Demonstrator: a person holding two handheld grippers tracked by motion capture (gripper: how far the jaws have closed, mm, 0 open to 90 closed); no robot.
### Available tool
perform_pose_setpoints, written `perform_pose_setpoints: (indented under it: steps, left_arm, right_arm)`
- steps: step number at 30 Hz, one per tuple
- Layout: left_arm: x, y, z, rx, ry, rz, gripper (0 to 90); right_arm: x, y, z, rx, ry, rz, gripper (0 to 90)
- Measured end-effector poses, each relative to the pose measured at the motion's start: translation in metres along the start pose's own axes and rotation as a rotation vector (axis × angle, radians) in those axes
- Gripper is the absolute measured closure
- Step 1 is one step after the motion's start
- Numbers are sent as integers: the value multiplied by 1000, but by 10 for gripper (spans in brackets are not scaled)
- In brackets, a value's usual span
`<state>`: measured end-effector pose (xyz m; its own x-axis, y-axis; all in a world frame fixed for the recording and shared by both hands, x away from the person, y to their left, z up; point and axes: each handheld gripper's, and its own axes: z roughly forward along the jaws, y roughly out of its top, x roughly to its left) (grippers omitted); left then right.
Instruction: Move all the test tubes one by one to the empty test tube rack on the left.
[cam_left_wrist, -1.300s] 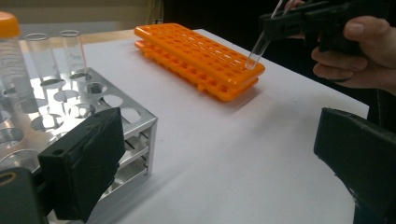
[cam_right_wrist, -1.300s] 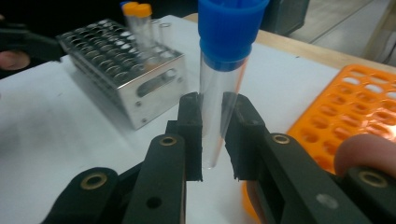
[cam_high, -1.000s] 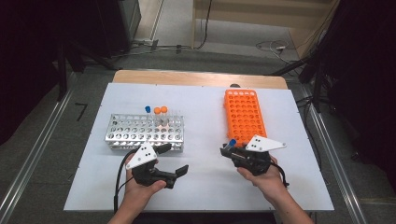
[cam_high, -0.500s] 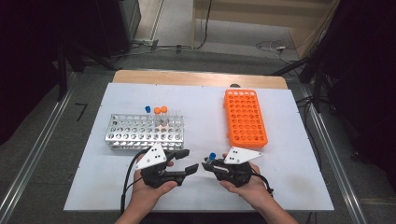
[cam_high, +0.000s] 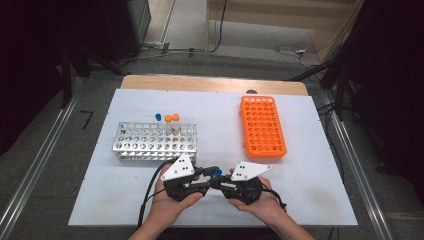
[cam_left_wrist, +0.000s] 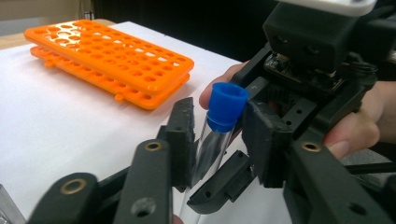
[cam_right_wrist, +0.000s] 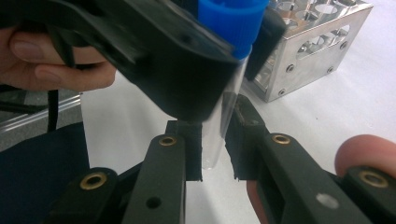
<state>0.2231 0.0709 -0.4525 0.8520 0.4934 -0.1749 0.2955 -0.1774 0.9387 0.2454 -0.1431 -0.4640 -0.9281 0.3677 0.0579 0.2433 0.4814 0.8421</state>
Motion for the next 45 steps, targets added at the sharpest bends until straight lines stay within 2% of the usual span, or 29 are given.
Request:
perform_pose_setpoints:
  steps: [7,14,19,22,26,31,34,40,45]
  left_arm:
    - [1,0,0,-7,-3,12,724]
    - [0,0,-2,-1,16,53,762]
    - [-2,2,-4,-30,35,59,766]
    - [-1,4,-7,-51,45,59,766]
    - [3,4,-12,-62,64,46,766]
    - [8,5,-18,-80,94,37,766]
    - [11,6,-23,-92,115,23,766]
    - [17,7,-31,-100,143,15,766]
    - [23,7,-41,-109,165,4,766]
  right_arm:
    - [0,0,1,2,25,8,744]
    - [0,-3,1,-2,42,9,733]
    - [1,-3,-2,-10,21,-9,712]
    - [-2,-5,-4,-17,16,5,634]
    - [-6,-3,-11,-42,24,24,405]
    - [-10,-5,-18,-54,9,7,133]
    - [-15,-9,-23,-47,17,-4,6]
    - [-31,-20,-36,-40,-37,41,0]
    - [-45,-27,-55,-65,-72,82,0]
